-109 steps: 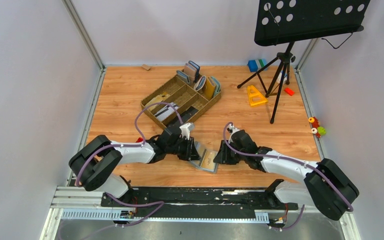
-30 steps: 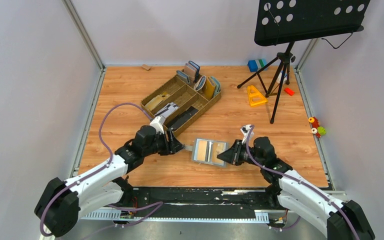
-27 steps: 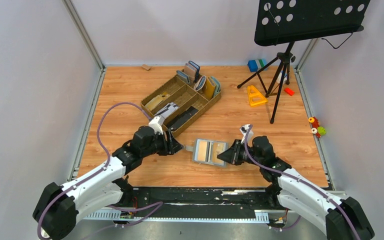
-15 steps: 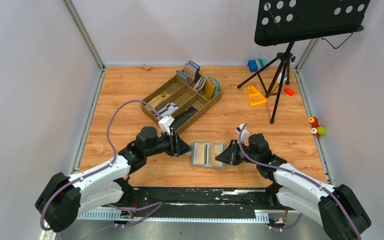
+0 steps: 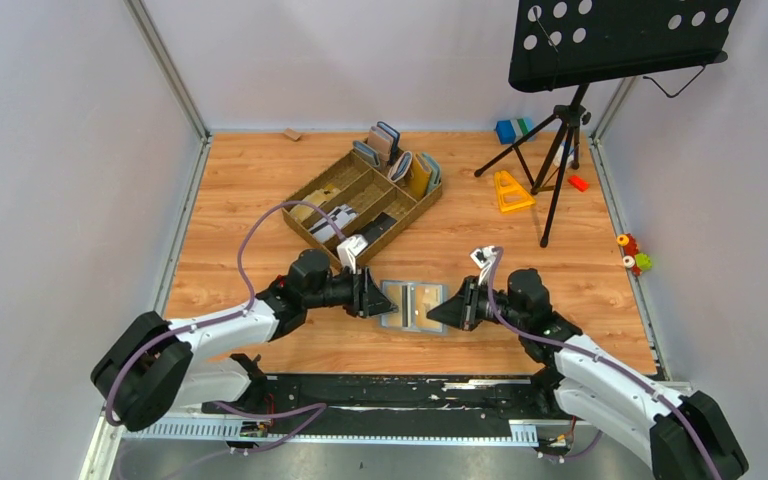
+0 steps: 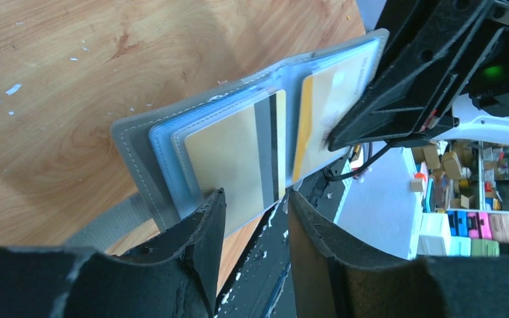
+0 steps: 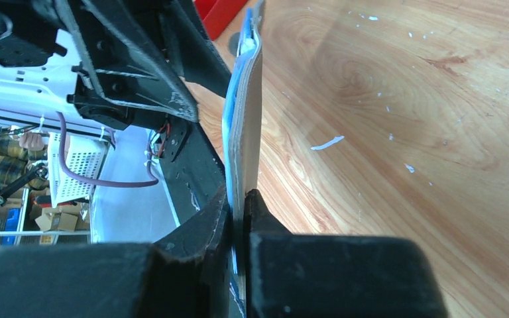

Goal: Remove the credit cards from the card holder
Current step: Remove the credit card from the card holder.

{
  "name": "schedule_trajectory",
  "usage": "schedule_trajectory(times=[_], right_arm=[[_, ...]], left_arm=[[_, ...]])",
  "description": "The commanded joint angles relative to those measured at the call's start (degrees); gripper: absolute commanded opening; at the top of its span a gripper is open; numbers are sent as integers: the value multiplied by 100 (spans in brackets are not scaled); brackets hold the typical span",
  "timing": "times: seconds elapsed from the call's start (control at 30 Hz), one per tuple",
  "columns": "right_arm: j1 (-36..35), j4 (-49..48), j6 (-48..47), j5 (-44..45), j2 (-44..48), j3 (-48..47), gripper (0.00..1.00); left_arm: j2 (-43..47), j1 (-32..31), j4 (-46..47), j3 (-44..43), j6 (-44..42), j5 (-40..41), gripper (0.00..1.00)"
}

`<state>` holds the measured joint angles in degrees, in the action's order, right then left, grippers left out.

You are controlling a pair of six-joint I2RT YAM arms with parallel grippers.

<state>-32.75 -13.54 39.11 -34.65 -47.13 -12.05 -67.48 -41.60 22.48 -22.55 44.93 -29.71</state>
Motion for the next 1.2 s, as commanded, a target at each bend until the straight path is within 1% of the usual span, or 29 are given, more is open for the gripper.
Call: schedule_trajectory(times=[0.0, 0.13, 0.23, 0.3, 0.4, 0.53, 0.63, 0.7, 0.8, 0.9, 1.0, 1.03, 1.1, 1.17], right_arm=[[6, -295, 118, -296, 446, 93, 0], [10, -366, 270, -253, 764, 209, 0], [10, -372, 354, -182, 808, 242, 0], [11, -202, 329, -45, 722, 196, 0], [7, -32, 253, 117, 535, 125, 0], [7, -121, 261, 133, 252, 67, 0], [12, -214, 270, 73, 53, 22, 0], [10, -319, 269, -38, -26, 3, 0], [11, -370, 274, -163, -76, -48, 0], [12, -467, 311, -319, -53, -51, 0], [7, -562, 383, -451, -4, -40, 0], [11, -672, 451, -532, -11, -20, 0], [14, -957, 603, -732, -64, 28, 0], [12, -1235, 742, -928, -178, 76, 0]], left_arm=[[-179, -6, -249, -403, -268, -150, 45], [-203, -8, -990, -590, -629, 57, 45], [-404, -10, -1637, -820, -872, 252, 44], [-433, -6, -1765, -891, -903, 209, 43], [-40, -6, -1587, -784, -785, 171, 43], [609, -6, -1541, -682, -715, 153, 43], [720, -78, -1314, -639, -592, 27, 42], [580, -271, -1200, -720, -592, 93, 41], [141, -541, -1137, -949, -660, 140, 38], [-277, -586, -667, -914, -467, -16, 36], [-534, -586, -239, -816, -275, -188, 35], [-586, -586, -123, -781, -221, -267, 37], [-677, -586, 93, -732, -139, -373, 45], [-728, -590, 333, -662, -28, -455, 46]])
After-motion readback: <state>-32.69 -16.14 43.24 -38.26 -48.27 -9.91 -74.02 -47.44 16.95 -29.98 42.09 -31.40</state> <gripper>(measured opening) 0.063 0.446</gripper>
